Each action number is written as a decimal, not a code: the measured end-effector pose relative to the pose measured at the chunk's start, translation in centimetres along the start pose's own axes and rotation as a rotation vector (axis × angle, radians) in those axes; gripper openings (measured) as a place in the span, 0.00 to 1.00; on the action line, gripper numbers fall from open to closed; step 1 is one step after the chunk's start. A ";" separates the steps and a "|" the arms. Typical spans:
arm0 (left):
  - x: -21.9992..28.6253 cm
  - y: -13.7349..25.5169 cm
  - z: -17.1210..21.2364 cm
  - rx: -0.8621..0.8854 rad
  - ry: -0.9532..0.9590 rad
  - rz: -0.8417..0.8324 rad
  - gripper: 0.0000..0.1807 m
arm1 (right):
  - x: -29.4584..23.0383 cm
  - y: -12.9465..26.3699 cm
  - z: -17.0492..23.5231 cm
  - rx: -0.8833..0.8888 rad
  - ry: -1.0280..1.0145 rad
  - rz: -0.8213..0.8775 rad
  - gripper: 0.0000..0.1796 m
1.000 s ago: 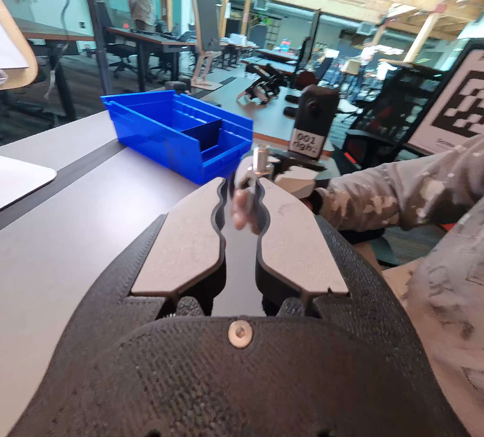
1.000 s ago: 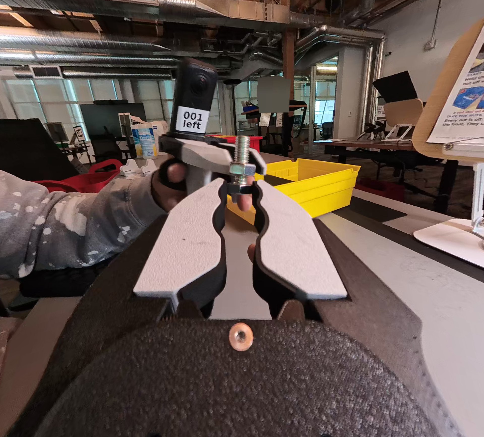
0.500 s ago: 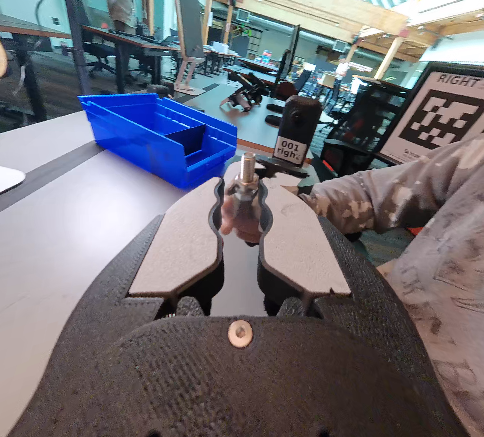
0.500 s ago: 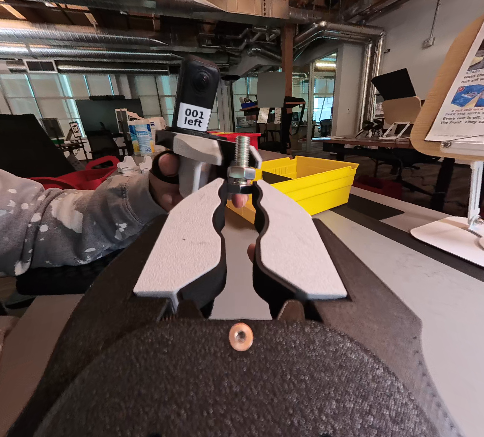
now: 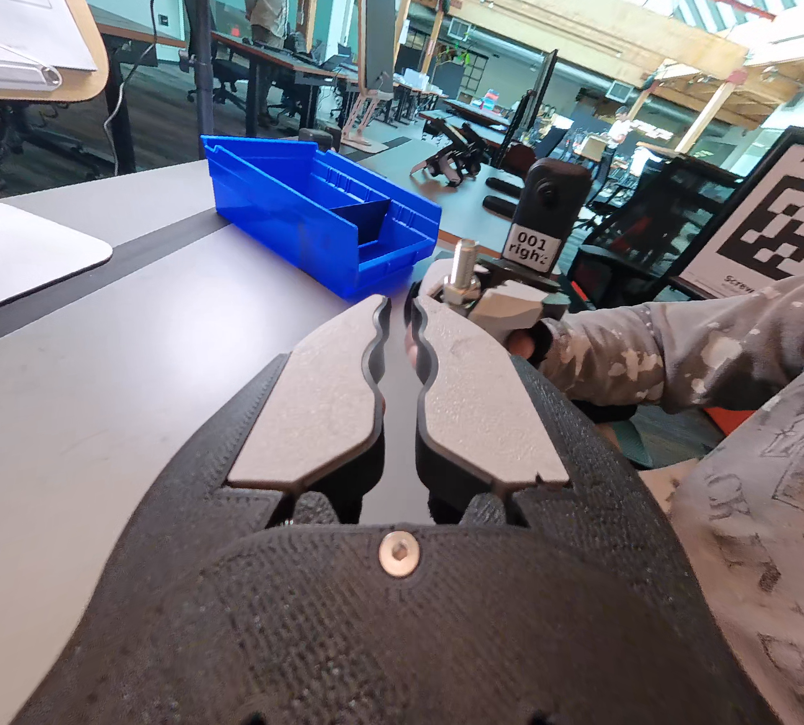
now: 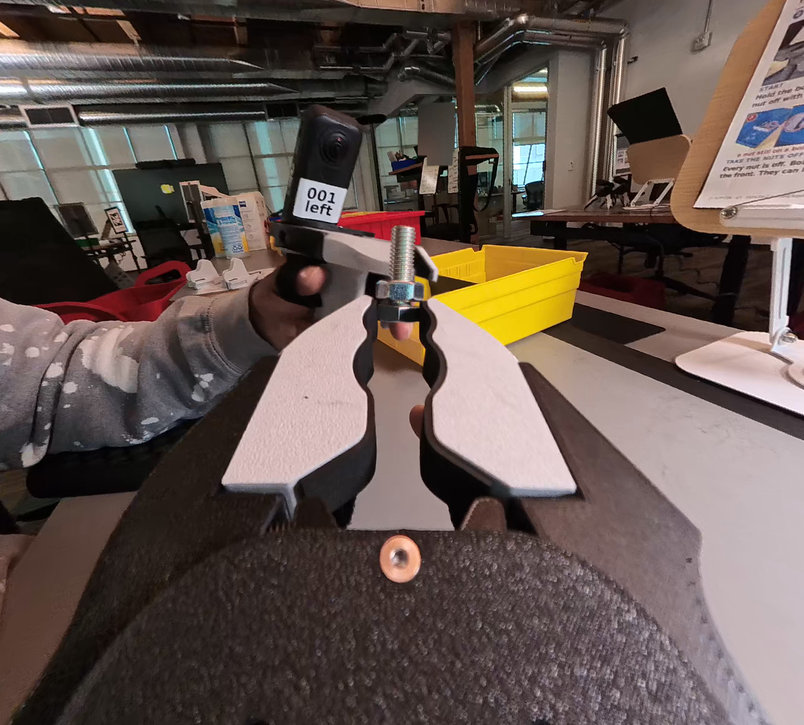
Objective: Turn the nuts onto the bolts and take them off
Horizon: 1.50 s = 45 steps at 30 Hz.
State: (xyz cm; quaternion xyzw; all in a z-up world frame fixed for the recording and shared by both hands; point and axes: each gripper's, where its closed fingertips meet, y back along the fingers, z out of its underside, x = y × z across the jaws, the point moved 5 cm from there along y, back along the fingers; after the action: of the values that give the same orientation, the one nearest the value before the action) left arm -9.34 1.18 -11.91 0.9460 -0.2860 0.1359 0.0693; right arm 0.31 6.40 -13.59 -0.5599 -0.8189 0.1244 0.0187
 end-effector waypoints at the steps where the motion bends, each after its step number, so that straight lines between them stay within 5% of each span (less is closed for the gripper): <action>1: 0.2 0.1 -0.1 0.011 0.003 0.016 0.05 | 0.1 0.0 0.2 -0.013 0.000 0.007 0.10; 14: 0.8 -0.7 1.7 -0.142 -0.038 0.066 0.08 | 0.3 -0.6 2.9 -0.204 0.100 -0.012 0.10; 45: -0.1 -1.1 2.4 -0.108 -0.042 0.011 0.08 | 1.2 -0.4 2.8 -0.334 0.268 0.095 0.10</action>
State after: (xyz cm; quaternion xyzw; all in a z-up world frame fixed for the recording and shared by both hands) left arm -8.31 1.63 -14.24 0.9419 -0.2994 0.1008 0.1136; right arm -0.98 6.91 -16.37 -0.6046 -0.7911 -0.0877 0.0282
